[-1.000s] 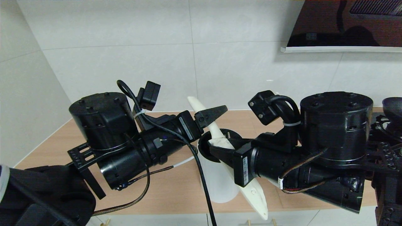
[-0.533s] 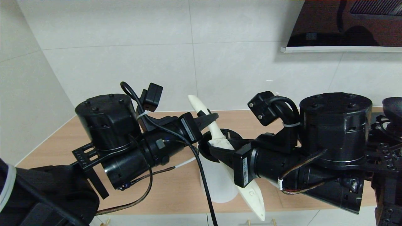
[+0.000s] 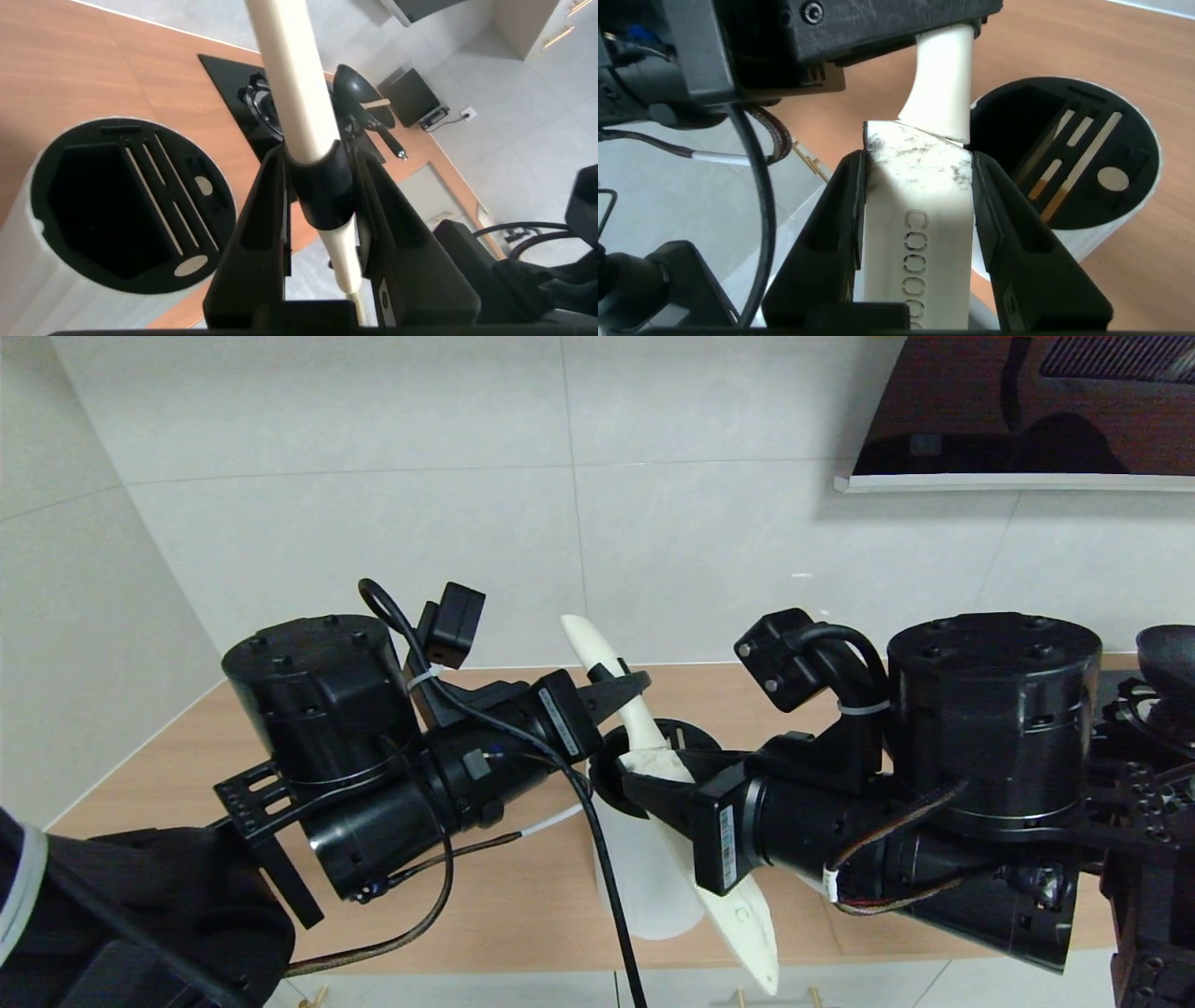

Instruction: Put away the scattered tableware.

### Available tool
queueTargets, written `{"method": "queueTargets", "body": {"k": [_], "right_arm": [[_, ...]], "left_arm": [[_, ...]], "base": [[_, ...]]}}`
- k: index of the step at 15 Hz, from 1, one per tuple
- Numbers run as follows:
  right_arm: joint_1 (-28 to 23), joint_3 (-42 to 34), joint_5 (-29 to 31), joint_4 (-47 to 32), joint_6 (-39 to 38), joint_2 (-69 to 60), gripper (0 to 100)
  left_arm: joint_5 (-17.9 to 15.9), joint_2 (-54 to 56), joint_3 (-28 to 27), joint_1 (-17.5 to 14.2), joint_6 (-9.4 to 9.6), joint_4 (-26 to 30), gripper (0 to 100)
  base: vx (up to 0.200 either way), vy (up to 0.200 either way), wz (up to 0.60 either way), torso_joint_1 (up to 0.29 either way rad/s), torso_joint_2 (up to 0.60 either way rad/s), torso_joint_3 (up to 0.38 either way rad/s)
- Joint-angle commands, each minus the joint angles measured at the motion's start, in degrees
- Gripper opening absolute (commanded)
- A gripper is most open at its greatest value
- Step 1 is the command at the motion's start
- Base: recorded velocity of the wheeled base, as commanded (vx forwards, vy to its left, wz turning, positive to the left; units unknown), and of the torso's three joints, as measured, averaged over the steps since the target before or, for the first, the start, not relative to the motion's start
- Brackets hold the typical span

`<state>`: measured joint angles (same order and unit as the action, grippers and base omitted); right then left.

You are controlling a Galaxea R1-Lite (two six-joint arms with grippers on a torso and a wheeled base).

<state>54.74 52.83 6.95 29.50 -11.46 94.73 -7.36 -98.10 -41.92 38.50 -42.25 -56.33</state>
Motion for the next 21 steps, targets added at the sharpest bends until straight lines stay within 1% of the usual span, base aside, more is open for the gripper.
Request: {"method": "queueTargets", "body": {"k": [1, 2, 3, 6, 9, 11, 13, 14, 15, 16, 18, 21], "right_arm": [[0.02, -0.01, -0.01, -0.06, 0.03, 0.10, 0], [0.02, -0.01, -0.01, -0.15, 0.03, 0.19, 0], [0.02, 0.08, 0.08, -0.06, 0.03, 0.19, 100], [-0.16, 0.08, 0.08, 0.12, 0.03, 0.01, 100], [-2.27, 0.08, -0.01, 0.12, 0.03, -1.04, 100], [-7.10, 0.25, -0.18, -0.06, 0.03, -1.66, 100], [-10.18, -0.36, -0.09, -0.15, -0.05, -1.92, 100], [-10.79, -0.63, -0.09, -0.06, 0.03, -2.01, 100], [-11.85, -0.71, -0.09, -0.06, 0.03, -2.36, 100], [-12.72, -0.63, -0.18, -0.06, 0.03, -2.62, 100], [-14.22, -0.63, -0.27, -0.15, 0.03, -2.45, 100], [-15.71, -0.45, -0.36, 0.12, 0.03, -1.48, 100]], "left_arm": [[-0.02, 0.36, 0.00, 0.00, -0.02, -0.09, 0], [-0.02, 0.36, 0.00, 0.00, -0.02, -0.09, 0], [-0.02, 0.36, 0.00, 0.00, -0.11, -0.09, 0], [0.07, 0.54, 0.00, 0.00, -0.11, -0.09, 0], [0.51, 1.24, -0.09, -0.09, -0.11, -0.44, 0], [0.95, 3.09, -0.79, -0.44, -0.02, -1.24, 0], [1.03, 5.81, -1.67, -0.62, 0.07, 0.61, 0], [1.03, 6.69, -2.20, -0.62, -0.02, 1.66, 0], [2.09, 8.27, -3.34, -0.62, 0.07, 4.65, 0], [4.11, 8.98, -5.36, -0.62, 0.15, 7.55, 0], [8.59, 8.63, -8.61, -0.62, 1.65, 12.04, 0], [16.94, 8.80, -14.24, -0.53, 3.84, 20.56, 0]], "base": [[0.000, 0.000, 0.00, 0.000, 0.00, 0.000], [0.000, 0.000, 0.00, 0.000, 0.00, 0.000], [0.000, 0.000, 0.00, 0.000, 0.00, 0.000], [0.000, 0.000, 0.00, 0.000, 0.00, 0.000], [0.000, 0.000, 0.00, 0.000, 0.00, 0.000], [0.000, 0.000, 0.00, 0.000, 0.00, 0.000], [0.000, 0.000, 0.00, 0.000, 0.00, 0.000], [0.000, 0.000, 0.00, 0.000, 0.00, 0.000], [0.000, 0.000, 0.00, 0.000, 0.00, 0.000], [0.000, 0.000, 0.00, 0.000, 0.00, 0.000], [0.000, 0.000, 0.00, 0.000, 0.00, 0.000], [0.000, 0.000, 0.00, 0.000, 0.00, 0.000]]}}
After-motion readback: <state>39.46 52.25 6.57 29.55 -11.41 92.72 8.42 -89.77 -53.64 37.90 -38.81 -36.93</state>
